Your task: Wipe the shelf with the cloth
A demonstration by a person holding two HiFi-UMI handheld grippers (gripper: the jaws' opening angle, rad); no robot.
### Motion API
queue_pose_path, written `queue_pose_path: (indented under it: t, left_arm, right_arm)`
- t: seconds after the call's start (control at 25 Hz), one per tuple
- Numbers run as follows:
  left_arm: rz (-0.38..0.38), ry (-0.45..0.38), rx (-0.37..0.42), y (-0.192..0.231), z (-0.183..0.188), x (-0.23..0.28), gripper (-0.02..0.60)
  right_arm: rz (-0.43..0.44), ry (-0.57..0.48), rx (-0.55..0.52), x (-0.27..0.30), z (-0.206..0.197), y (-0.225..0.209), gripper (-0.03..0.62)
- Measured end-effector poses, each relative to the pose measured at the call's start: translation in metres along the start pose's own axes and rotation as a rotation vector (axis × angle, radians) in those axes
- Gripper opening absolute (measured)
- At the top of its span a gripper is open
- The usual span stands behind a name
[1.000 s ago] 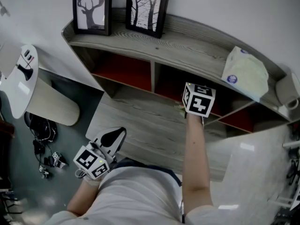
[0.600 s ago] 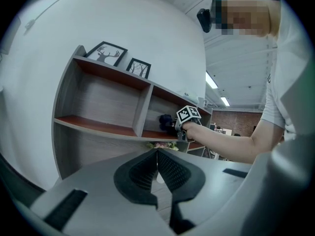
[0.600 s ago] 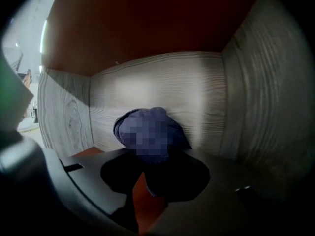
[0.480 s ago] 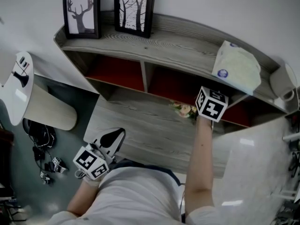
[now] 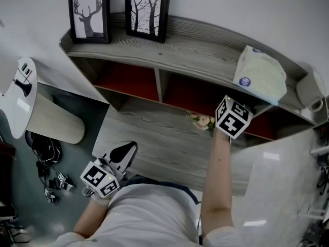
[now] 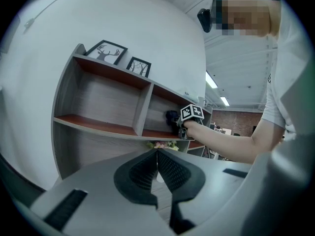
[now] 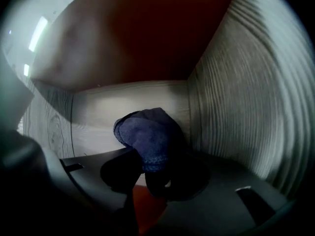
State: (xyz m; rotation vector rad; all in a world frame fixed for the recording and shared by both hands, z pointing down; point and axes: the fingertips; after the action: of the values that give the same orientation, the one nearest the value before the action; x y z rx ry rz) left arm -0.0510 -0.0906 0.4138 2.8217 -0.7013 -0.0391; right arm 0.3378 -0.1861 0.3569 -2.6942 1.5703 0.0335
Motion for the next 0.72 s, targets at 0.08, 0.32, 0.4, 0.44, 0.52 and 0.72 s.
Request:
queue_pose_path:
  t: [0.08, 0.32, 0.4, 0.44, 0.52, 0.72]
  left_arm:
    - [0.003, -0.001, -0.002, 0.001, 0.000, -0.001, 0.017]
    - [-0.001, -0.003, -0.004, 0.000, 0.000, 0.001, 0.017]
    - [-0.002, -0.002, -0.003, 0.000, 0.000, 0.001, 0.017]
    - [-0.001, -0.002, -0.004, 0.000, 0.000, 0.001, 0.016]
    - [0.002, -0.002, -0.006, 0.001, 0.000, 0.000, 0.017]
    - [0.010, -0.006, -0.005, 0.002, 0.000, -0.003, 0.017]
  right_arm:
    - [-0.006, -0.030, 0.008, 0.001, 0.011, -0.001, 0.135]
    - [0.008, -0.097, 0.005, 0.002, 0.035, 0.005, 0.135]
    - [0.025, -0.119, 0.003, 0.003, 0.043, 0.014, 0.133]
    - [0.039, -0.128, -0.002, 0.004, 0.045, 0.020, 0.132]
    - [0.074, -0.137, -0.021, 0.005, 0.048, 0.036, 0.132]
    - [0.175, -0.132, -0.050, 0.009, 0.043, 0.082, 0.132]
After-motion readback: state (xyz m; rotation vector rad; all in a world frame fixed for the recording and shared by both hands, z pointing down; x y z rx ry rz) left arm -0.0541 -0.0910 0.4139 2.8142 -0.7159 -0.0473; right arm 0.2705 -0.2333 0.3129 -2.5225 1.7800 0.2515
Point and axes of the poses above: the fingertips, and each gripper's own axes: x forward along the fingers, y to its left, z out of its top, and after that the axes turned 9 degrees about -y, right-handed
